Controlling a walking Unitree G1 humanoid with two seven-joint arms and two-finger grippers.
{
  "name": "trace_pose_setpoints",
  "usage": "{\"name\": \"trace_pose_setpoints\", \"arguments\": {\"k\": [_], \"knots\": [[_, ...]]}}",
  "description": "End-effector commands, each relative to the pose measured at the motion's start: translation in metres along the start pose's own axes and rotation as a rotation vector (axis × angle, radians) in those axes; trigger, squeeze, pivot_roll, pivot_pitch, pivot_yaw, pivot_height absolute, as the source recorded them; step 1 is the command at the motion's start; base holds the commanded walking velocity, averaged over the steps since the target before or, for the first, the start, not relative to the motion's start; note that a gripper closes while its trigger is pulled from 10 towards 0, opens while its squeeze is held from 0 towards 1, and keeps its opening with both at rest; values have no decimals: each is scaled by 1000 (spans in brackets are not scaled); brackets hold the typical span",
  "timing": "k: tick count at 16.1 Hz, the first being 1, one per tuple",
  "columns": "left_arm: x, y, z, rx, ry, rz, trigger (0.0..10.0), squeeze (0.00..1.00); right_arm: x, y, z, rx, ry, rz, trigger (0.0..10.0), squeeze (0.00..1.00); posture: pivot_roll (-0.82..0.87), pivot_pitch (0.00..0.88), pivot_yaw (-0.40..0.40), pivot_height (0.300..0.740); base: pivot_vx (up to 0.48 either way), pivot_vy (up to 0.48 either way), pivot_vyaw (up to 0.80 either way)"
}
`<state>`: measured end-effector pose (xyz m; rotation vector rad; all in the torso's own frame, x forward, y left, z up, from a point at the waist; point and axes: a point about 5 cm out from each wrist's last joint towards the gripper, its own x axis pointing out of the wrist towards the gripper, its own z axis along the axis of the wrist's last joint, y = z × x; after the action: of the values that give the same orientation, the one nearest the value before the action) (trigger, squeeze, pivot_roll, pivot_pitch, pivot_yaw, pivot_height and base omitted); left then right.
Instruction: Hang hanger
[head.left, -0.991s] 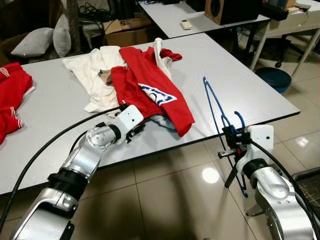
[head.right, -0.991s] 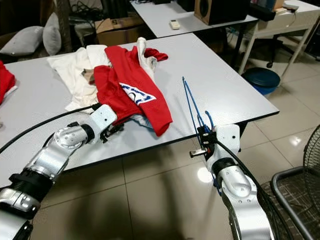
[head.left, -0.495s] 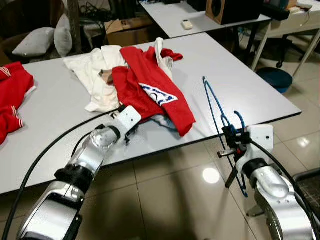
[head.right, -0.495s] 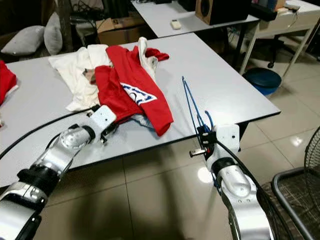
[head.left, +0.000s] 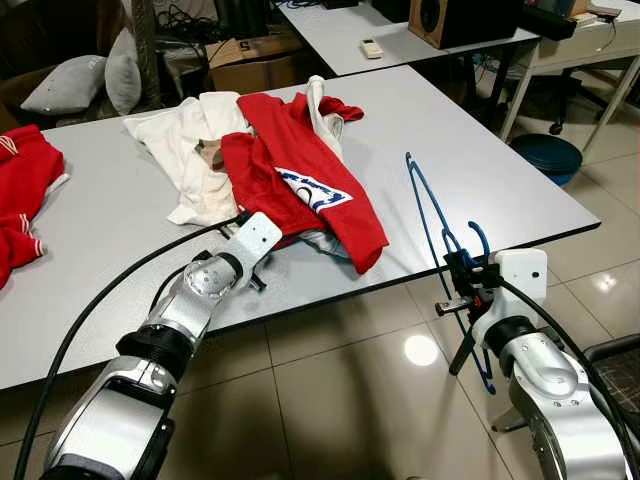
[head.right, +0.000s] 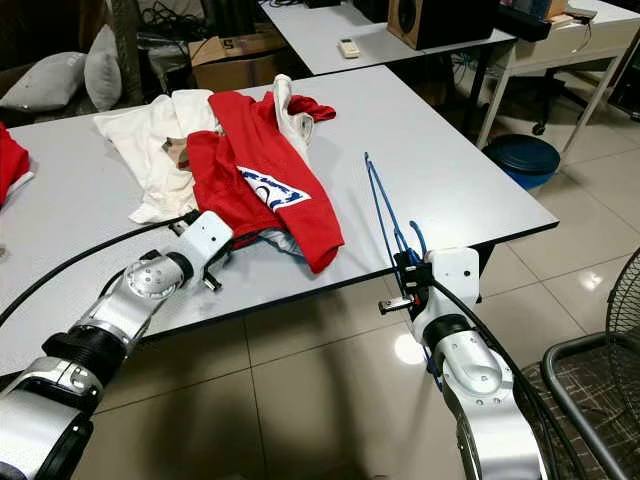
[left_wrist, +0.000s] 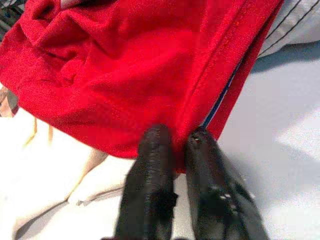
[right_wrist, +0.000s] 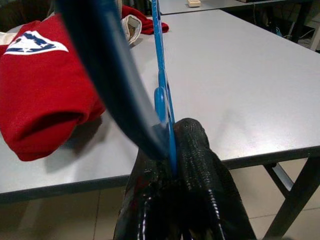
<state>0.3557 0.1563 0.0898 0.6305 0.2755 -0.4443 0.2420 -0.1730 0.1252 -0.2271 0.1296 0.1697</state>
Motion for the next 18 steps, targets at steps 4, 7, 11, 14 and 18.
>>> {"name": "trace_pose_setpoints", "arguments": {"k": [4, 7, 11, 14, 18], "knots": [[-1, 14, 12, -27, -68, 52, 0, 0, -6, -2, 7, 21, -45, 69, 10000, 0, -90, 0, 105, 740, 0, 0, 0], [-8, 31, 19, -49, -133, 81, 0, 0, -29, -4, 26, 106, -149, 266, 10000, 0, -91, 0, 111, 740, 0, 0, 0], [-25, 57, 48, 2, -265, 45, 0, 0, -58, 15, 45, 176, -158, 616, 10000, 0, -87, 0, 109, 740, 0, 0, 0], [-36, 61, 68, 50, -332, 15, 0, 0, -54, 25, 25, 172, 2, 659, 10000, 0, -76, 0, 98, 740, 0, 0, 0], [-45, 53, 82, 100, -360, -52, 0, 0, -31, 27, 15, 76, 78, 563, 10000, 0, -69, 0, 91, 740, 0, 0, 0]]}}
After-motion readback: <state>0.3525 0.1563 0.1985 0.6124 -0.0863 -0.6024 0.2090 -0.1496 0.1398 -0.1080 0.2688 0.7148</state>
